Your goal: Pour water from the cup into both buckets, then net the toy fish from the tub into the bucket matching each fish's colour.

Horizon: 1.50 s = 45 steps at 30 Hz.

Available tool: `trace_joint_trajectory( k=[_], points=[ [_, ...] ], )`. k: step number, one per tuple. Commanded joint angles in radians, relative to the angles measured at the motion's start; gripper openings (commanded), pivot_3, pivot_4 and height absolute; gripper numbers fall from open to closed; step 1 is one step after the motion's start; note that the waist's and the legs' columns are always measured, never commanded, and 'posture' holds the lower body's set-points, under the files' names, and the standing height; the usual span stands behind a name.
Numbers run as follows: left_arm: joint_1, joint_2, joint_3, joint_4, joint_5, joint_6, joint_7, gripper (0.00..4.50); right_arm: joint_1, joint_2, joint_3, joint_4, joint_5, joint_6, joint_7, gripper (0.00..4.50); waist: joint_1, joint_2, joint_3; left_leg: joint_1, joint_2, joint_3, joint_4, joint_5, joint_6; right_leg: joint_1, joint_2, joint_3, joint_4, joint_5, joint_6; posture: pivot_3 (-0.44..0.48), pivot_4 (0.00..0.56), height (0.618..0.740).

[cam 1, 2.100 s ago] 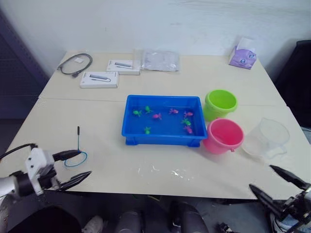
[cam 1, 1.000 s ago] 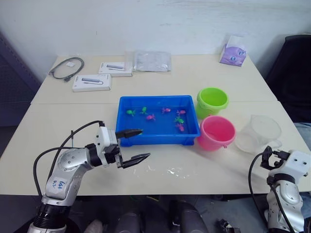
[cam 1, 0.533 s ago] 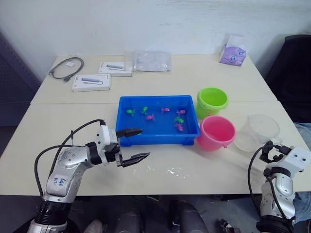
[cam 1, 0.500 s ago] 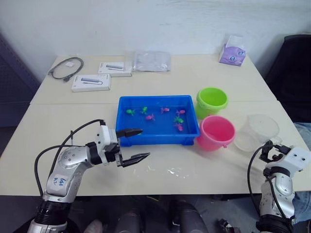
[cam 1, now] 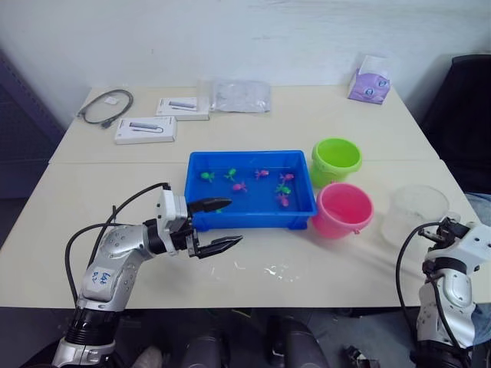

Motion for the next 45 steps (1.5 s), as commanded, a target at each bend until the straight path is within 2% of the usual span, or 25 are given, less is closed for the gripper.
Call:
trace_joint_trajectory(
  k=[1,10,19,35,45],
  points=[
    [-0.036,-0.007,-0.001,0.005,-0.022,0.005,-0.014,4.5,0.008,-0.074,-0.048,-0.172,0.04,0.058,0.015,0.04,-0.002,0.001,0.0,0.0,0.0,0.0,0.0,0.0,0.0,0.0,0.0,0.0,0.0,0.0,0.0,0.0,0.15,0.74],
    [-0.141,-0.029,-0.022,0.06,-0.036,0.031,-0.066,4.5,0.119,-0.345,-0.026,-0.432,-0.043,0.243,0.152,0.04,0.01,0.001,0.001,0.0,0.0,0.0,0.0,0.0,0.0,0.0,0.001,-0.001,-0.001,0.0,0.001,0.0,0.15,0.74],
    [-0.186,-0.063,-0.044,0.079,-0.028,0.051,-0.071,4.5,0.115,-0.44,0.05,-0.457,-0.254,0.175,0.209,0.04,0.01,0.0,0.002,-0.002,-0.001,0.0,0.0,0.0,0.001,0.0,0.001,-0.001,-0.002,0.0,0.003,0.0,0.15,0.74],
    [-0.148,-0.069,-0.051,0.046,-0.022,0.058,-0.047,4.5,0.069,-0.463,0.154,-0.389,-0.518,0.06,0.208,0.04,0.011,-0.001,0.002,-0.002,-0.001,0.0,0.0,0.001,0.0,0.0,0.001,-0.001,-0.003,0.0,0.003,0.0,0.15,0.74],
    [-0.109,-0.06,-0.056,0.008,-0.018,0.059,-0.026,4.5,0.041,-0.458,0.192,-0.334,-0.619,-0.044,0.197,0.04,0.01,-0.002,0.003,-0.002,-0.001,0.0,0.0,0.002,0.0,0.0,0.001,-0.001,-0.003,0.0,0.003,0.0,0.15,0.74]
  ],
)
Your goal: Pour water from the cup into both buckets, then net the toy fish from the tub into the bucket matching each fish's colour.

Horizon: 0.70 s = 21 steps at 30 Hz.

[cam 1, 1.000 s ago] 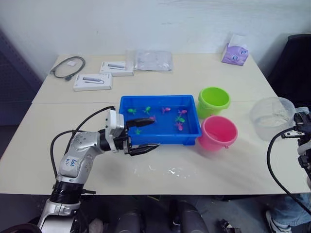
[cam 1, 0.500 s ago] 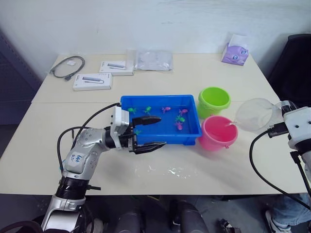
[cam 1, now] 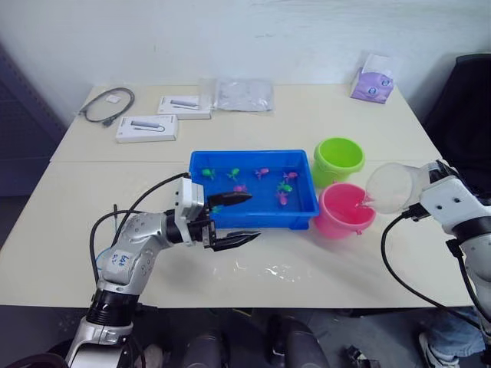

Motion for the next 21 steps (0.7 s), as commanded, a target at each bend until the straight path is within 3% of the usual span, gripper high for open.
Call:
trace_joint_trajectory(
  k=[1,21],
  points=[
    [0.002,0.008,0.005,-0.033,-0.001,-0.005,0.006,4.5,-0.029,-0.01,-0.006,-0.023,-0.034,-0.05,-0.024,0.04,0.0,0.0,0.0,0.0,0.0,0.0,0.0,0.0,0.0,0.0,0.0,0.0,0.0,0.0,0.0,0.0,0.15,0.74],
    [-0.007,0.003,-0.005,-0.04,0.009,-0.022,0.015,4.5,-0.07,-0.017,-0.014,0.021,-0.104,-0.117,-0.008,0.04,0.0,0.0,0.0,0.0,0.0,0.0,0.0,0.001,0.0,0.0,0.0,0.0,0.0,0.0,0.0,0.0,0.15,0.74]
  ],
)
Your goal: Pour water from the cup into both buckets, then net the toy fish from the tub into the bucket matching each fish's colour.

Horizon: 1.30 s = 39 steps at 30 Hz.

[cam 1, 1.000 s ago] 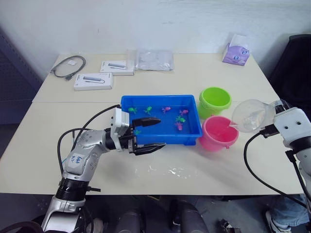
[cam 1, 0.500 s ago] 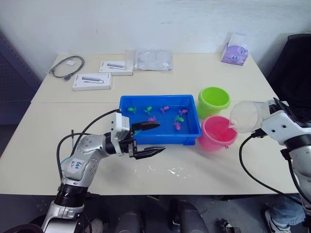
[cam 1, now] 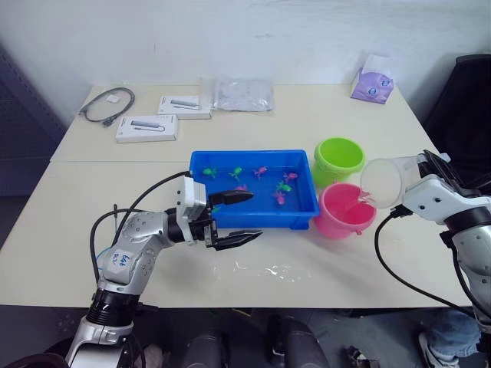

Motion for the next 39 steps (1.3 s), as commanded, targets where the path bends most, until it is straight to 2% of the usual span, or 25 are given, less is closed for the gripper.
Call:
trace_joint_trajectory(
  k=[1,5,11,14,16,21,29,35,39],
  points=[
    [0.002,0.004,0.004,-0.034,0.0,-0.021,-0.004,4.5,-0.01,0.001,-0.04,-0.021,0.018,-0.001,-0.01,0.04,0.0,0.0,0.0,0.0,0.0,0.0,0.0,0.0,0.0,0.0,0.0,0.0,0.0,0.0,0.0,0.0,0.15,0.74],
    [0.012,0.009,0.012,-0.026,0.001,-0.029,-0.008,4.5,0.0,0.035,-0.058,-0.036,0.057,0.024,-0.011,0.04,0.0,0.0,0.0,0.0,0.0,0.0,0.0,0.0,0.0,0.0,0.0,0.0,0.0,0.0,0.0,0.0,0.15,0.74],
    [0.008,0.017,0.035,-0.002,-0.004,-0.031,-0.002,4.5,-0.026,0.218,-0.153,-0.117,0.343,0.277,0.015,0.04,0.0,-0.001,0.0,0.0,0.0,-0.001,0.0,0.0,0.0,0.0,0.0,0.0,0.0,0.0,0.0,0.0,0.15,0.74],
    [0.001,0.017,0.063,0.013,-0.01,-0.027,0.019,4.5,-0.063,0.261,-0.217,-0.126,0.436,0.37,-0.008,0.04,0.0,0.0,0.0,0.0,0.0,-0.001,0.0,0.0,0.001,0.0,-0.001,-0.001,0.0,0.0,0.0,0.0,0.15,0.74],
    [-0.003,0.015,0.08,0.021,-0.012,-0.025,0.032,4.5,-0.093,0.275,-0.246,-0.124,0.494,0.438,-0.016,0.04,-0.001,0.0,0.0,-0.001,0.0,-0.001,0.0,0.0,0.001,0.0,-0.001,0.0,0.0,0.0,0.0,0.0,0.15,0.74],
    [-0.026,0.01,0.123,0.049,-0.006,-0.028,0.083,4.5,-0.192,0.231,-0.253,-0.037,0.532,0.538,-0.021,0.04,-0.002,0.0,0.0,-0.001,0.0,-0.001,0.0,0.0,0.001,0.0,0.0,-0.001,0.001,0.0,0.0,0.0,0.15,0.74],
    [-0.077,-0.009,0.152,0.091,0.009,-0.018,0.18,4.5,-0.426,0.169,-0.131,0.249,0.508,0.554,-0.028,0.04,-0.004,0.0,0.0,-0.002,0.0,-0.001,0.0,0.001,0.002,-0.001,-0.001,-0.001,0.001,0.0,0.0,0.0,0.15,0.74],
    [-0.113,-0.017,0.137,0.121,0.024,-0.021,0.191,4.5,-0.604,0.109,0.024,0.464,0.405,0.413,-0.026,0.04,-0.005,0.0,0.001,-0.006,-0.001,0.0,0.0,0.002,0.002,-0.005,-0.001,-0.001,0.002,0.001,0.001,0.0,0.15,0.74],
    [-0.127,-0.024,0.133,0.134,0.036,-0.025,0.197,4.5,-0.668,0.051,0.13,0.562,0.312,0.305,-0.015,0.04,-0.001,0.0,0.001,-0.014,-0.002,0.0,0.001,0.004,0.002,-0.014,-0.002,-0.001,0.006,0.001,0.001,0.0,0.15,0.74]
  ],
)
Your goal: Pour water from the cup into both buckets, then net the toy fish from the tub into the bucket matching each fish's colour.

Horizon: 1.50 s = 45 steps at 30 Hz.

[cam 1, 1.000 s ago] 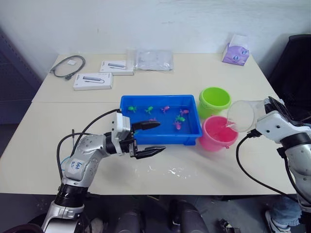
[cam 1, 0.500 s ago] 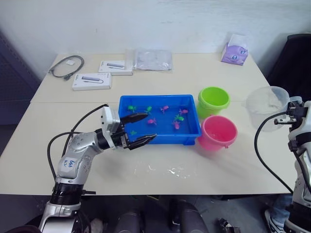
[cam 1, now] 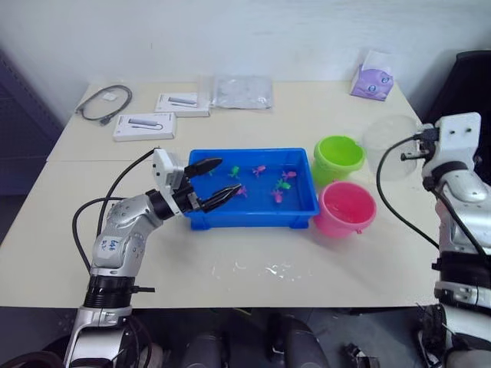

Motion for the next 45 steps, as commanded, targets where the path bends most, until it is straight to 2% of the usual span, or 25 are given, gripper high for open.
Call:
trace_joint_trajectory(
  k=[1,11,23,31,40,45],
  points=[
    [-0.021,-0.005,0.002,0.003,0.012,-0.018,0.009,4.5,-0.06,-0.066,0.073,0.053,-0.098,-0.115,0.0,0.04,0.001,0.0,0.0,-0.001,0.0,0.0,0.0,0.0,0.0,0.0,0.0,0.0,0.0,0.0,0.0,0.0,0.15,0.74],
    [-0.019,-0.021,-0.02,-0.002,0.031,-0.022,0.01,4.5,-0.138,-0.156,0.266,0.174,-0.349,-0.344,-0.085,0.04,-0.002,0.0,0.0,-0.001,0.0,0.0,0.0,0.001,-0.001,0.0,0.0,0.0,-0.002,0.001,0.001,0.0,0.15,0.74],
    [-0.014,-0.022,-0.025,-0.008,0.049,-0.027,0.01,4.5,-0.155,-0.19,0.382,0.243,-0.608,-0.468,-0.286,0.04,-0.003,0.0,0.0,-0.001,0.0,0.0,0.0,0.002,-0.002,0.0,0.0,0.0,-0.002,0.001,0.001,0.0,0.15,0.74],
    [-0.005,-0.028,-0.029,-0.023,0.053,-0.027,0.015,4.5,-0.147,-0.207,0.397,0.264,-0.682,-0.56,-0.387,0.04,-0.003,0.0,0.0,-0.001,0.0,0.0,0.0,0.002,-0.002,0.0,0.0,0.0,-0.002,0.001,0.001,0.0,0.15,0.74],
    [-0.002,-0.027,-0.03,-0.027,0.054,-0.033,0.015,4.5,-0.118,-0.204,0.373,0.264,-0.656,-0.607,-0.392,0.04,-0.003,0.0,0.0,-0.001,0.0,0.0,0.0,0.002,-0.003,0.0,0.0,0.0,-0.002,0.001,0.001,0.0,0.15,0.74],
    [0.002,-0.028,-0.027,-0.029,0.043,-0.031,0.012,4.5,-0.041,-0.154,0.242,0.179,-0.425,-0.621,-0.308,0.04,0.0,0.0,0.0,-0.001,0.0,0.0,0.0,0.002,-0.002,0.0,0.0,0.0,-0.002,0.001,0.001,0.0,0.15,0.74]
  ],
)
